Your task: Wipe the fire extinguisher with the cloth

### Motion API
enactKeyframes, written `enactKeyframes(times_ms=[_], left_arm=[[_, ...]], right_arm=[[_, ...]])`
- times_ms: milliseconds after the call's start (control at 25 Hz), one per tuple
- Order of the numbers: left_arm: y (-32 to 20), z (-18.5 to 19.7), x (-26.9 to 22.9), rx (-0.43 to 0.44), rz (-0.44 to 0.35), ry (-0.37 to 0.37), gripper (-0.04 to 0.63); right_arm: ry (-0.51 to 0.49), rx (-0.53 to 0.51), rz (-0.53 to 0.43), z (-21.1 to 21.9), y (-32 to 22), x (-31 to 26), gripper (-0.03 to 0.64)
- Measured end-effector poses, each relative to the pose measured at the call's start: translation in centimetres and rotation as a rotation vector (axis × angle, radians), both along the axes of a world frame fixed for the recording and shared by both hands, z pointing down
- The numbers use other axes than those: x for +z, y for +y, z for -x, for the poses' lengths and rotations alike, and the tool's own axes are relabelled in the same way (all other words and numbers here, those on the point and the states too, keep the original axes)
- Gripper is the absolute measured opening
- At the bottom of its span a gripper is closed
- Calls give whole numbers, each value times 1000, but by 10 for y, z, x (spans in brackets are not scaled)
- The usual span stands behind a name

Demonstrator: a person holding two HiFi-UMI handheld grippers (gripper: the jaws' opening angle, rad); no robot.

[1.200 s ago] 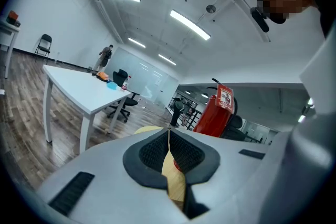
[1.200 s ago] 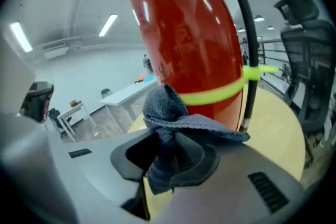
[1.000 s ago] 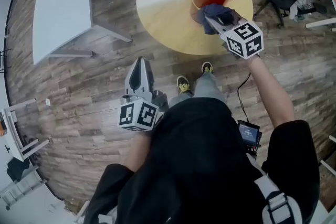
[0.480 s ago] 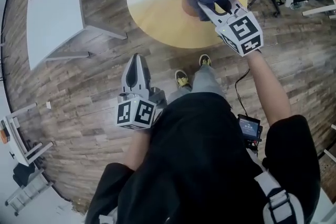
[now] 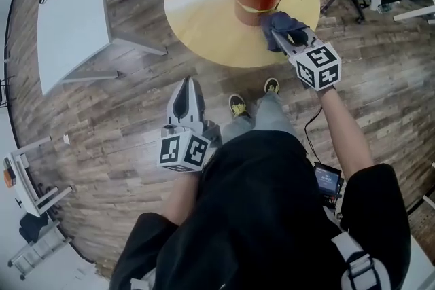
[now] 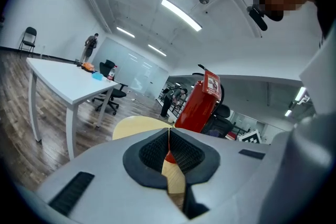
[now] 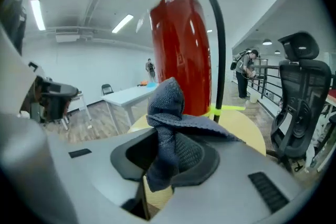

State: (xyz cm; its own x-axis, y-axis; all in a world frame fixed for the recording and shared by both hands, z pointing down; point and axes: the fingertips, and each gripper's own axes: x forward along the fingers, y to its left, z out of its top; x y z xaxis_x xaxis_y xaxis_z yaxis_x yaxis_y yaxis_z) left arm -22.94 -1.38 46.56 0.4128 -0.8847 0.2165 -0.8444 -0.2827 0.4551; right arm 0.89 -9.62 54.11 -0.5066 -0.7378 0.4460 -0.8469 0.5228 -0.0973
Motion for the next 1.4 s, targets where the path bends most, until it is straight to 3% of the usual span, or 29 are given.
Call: enactKeyframes(times_ms=[160, 320, 560, 680, 1120, 1400], left_arm=[[0, -36, -10, 53, -43, -53, 25], [5, -86, -27, 107, -89, -82, 25], [19, -153, -56, 148, -119, -85, 25], [26, -174, -64, 146, -131, -97, 25], [29, -197, -72, 126, -147, -119, 25], [24, -196, -66, 139, -133, -121, 23]], right_arm=[[-125, 44, -129, -20, 30, -74, 89], [-144, 45, -249, -32, 63, -122, 89], [-154, 109, -306, -57, 101, -151, 89], [-183, 94, -319, -67, 113, -156, 89], [-193, 34, -340, -93, 109, -168, 89], [-160, 50, -346, -105, 105, -168, 89]])
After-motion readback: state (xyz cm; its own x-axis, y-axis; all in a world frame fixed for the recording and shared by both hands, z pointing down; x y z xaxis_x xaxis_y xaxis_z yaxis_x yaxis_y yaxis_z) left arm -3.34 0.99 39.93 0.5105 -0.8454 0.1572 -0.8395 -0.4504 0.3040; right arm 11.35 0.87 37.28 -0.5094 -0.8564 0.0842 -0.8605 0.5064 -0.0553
